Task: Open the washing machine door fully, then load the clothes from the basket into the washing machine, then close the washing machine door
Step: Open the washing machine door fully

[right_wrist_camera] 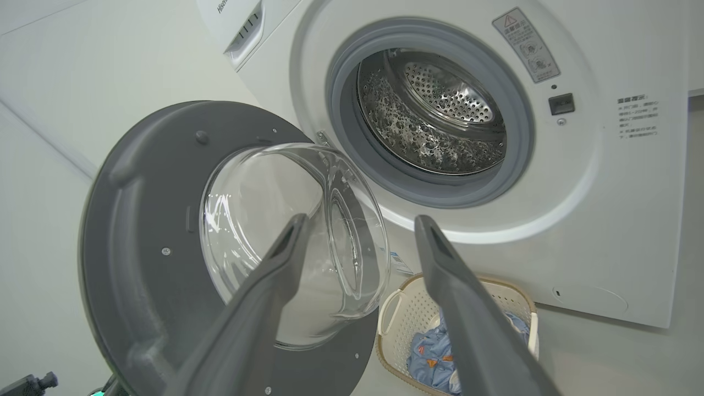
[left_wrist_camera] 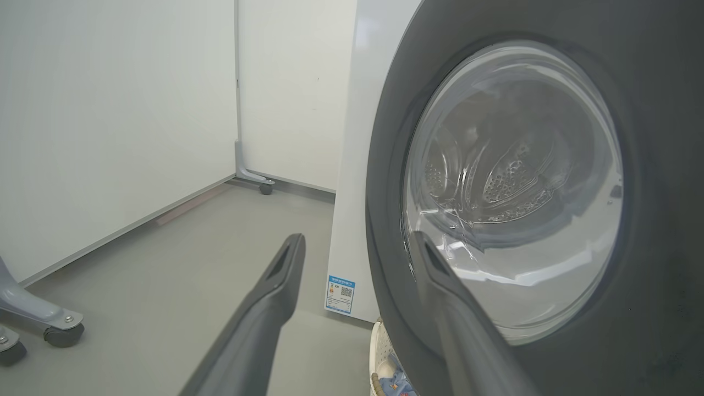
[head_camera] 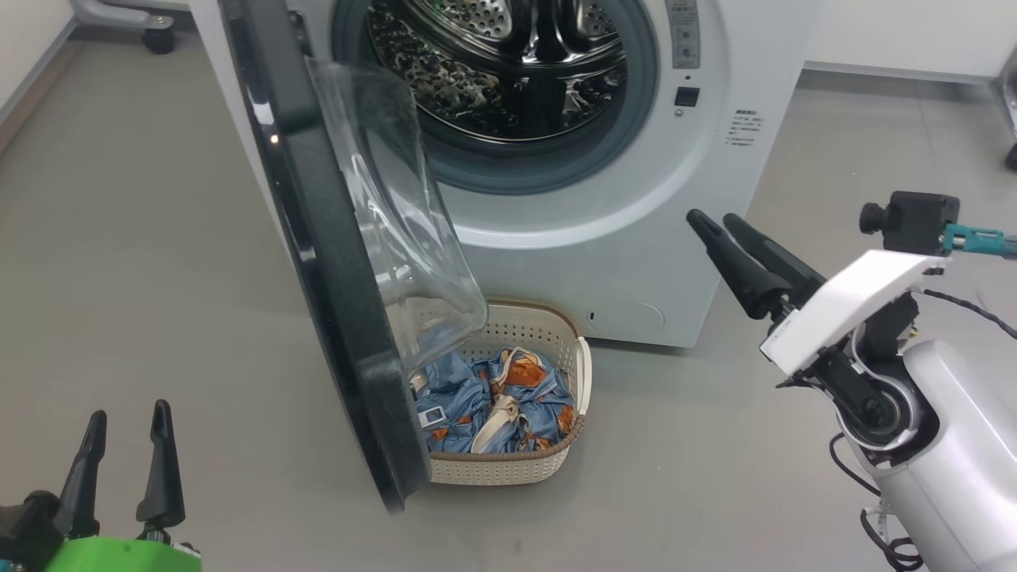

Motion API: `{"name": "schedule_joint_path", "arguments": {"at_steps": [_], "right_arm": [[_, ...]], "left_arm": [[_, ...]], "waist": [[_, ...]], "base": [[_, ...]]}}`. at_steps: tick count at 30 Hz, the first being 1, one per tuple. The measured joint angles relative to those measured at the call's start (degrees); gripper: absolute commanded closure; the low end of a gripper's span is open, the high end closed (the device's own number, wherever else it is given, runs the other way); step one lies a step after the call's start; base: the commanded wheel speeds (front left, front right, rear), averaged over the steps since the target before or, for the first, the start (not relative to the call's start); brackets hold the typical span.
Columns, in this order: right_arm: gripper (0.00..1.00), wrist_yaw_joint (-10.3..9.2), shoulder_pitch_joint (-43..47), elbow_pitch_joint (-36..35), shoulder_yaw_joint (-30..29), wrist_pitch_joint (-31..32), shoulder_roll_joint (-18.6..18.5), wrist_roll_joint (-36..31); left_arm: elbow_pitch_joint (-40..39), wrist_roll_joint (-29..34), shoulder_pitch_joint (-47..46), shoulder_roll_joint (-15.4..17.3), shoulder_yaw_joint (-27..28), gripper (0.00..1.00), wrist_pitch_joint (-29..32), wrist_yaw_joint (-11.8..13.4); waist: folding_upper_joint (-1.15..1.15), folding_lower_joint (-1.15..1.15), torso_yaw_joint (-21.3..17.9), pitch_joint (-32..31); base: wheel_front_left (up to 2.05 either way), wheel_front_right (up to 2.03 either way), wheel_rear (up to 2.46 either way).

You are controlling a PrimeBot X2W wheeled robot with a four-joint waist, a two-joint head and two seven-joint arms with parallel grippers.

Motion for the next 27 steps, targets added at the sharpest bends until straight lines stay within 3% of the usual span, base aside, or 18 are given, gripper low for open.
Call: {"name": "schedule_joint_path", "arguments": {"at_steps": [6,8,22,27], "right_arm": [[0.00,0.00,2.9,0.4,-0.1,-6.3,-1.9,-4.8],[0.00,0.00,7.3,3.5,-1.3,-13.4,-2.1,-8.7],[0.00,-0.12,11.2,8.7,-0.9,-22.7,-3.1,-16.5],[0.00,-1.30,12.0,10.3,-0.8,-23.7,-3.9,-20.3]], "left_arm": [[-0.1,0.0,0.5,0.0,0.1,0.00,0.0,0.0],[-0.1,0.0,0.8,-0.2,0.8,0.00,0.0,0.0],[-0.3,0.2,1.7,-1.1,0.8,0.00,0.0,0.0],[-0.3,0.5,1.7,-1.6,0.5,0.00,0.0,0.0]], "waist": [[0.00,0.00,-2.0,-0.2],[0.00,0.00,-4.4,-0.8],[0.00,0.00,-8.6,-1.3],[0.00,0.00,-8.9,-1.4]], "base": [[0.00,0.00,0.00],[0.00,0.00,0.00],[0.00,0.00,0.00],[0.00,0.00,0.00]]}}
